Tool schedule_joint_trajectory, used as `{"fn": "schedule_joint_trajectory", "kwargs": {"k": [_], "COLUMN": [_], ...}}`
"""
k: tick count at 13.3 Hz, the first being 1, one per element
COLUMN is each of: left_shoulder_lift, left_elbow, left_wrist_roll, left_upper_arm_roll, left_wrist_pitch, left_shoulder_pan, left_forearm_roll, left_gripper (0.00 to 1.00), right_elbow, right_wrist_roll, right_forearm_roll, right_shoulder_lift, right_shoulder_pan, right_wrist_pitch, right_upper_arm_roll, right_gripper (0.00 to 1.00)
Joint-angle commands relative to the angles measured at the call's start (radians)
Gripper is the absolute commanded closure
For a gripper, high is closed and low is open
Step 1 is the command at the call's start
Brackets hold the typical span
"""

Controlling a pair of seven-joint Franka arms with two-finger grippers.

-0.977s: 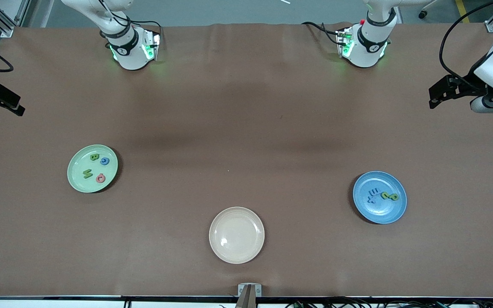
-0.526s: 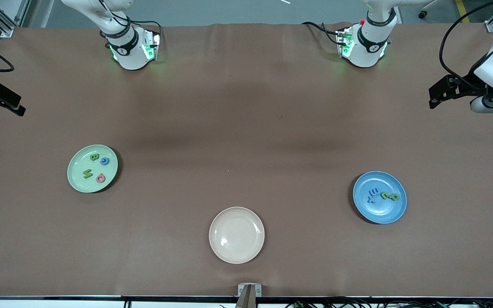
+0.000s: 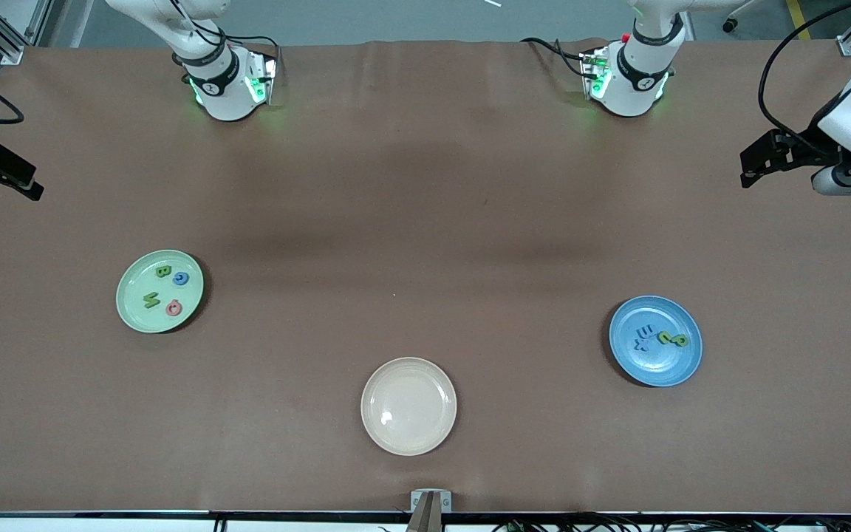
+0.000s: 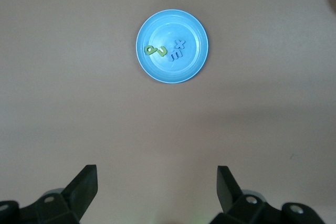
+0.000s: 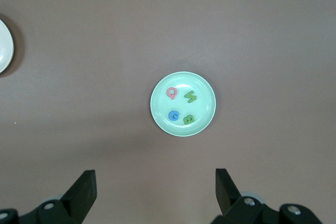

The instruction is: Sort upper and lower case letters into plates

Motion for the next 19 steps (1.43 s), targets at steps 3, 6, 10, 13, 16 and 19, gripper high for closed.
{"fn": "schedule_joint_trajectory", "kwargs": {"k": [3,6,10,13,16,19], "left_shoulder_lift": [-0.016,-0.011,-0.01,-0.006,-0.006,-0.006], "left_elbow": [-0.017,-0.012,-0.009,0.003,0.015,0.018], "left_wrist_roll": [0.006,0.007,0.015,0.018,0.022,0.022], "left_upper_arm_roll": [-0.008,-0.008,-0.008,-0.006,-0.002,0.0], "left_wrist_pitch": [0.0,0.003,0.005,0.005,0.005,0.005], "left_shoulder_pan": [0.011,0.011,0.012,0.011,0.014,0.012], "left_forearm_roll": [-0.016,-0.016,-0.016,-0.014,-0.017,-0.027], "left_gripper": [0.0,0.0,0.0,0.0,0.0,0.0], "right_elbow": [0.025,0.025,0.025,0.025,0.025,0.025], "right_wrist_roll": [-0.01,-0.01,-0.01,-0.01,-0.009,-0.007], "right_forearm_roll": [0.014,0.014,0.014,0.014,0.014,0.014], "right_shoulder_lift": [0.013,0.013,0.013,0.013,0.013,0.013], "right_shoulder_pan": [-0.011,-0.011,-0.011,-0.011,-0.008,-0.009], "right_wrist_pitch": [-0.007,-0.001,-0.003,-0.003,-0.003,-0.003], "right_upper_arm_roll": [0.007,0.007,0.007,0.007,0.011,0.011], "right_gripper": [0.0,0.0,0.0,0.0,0.0,0.0]}}
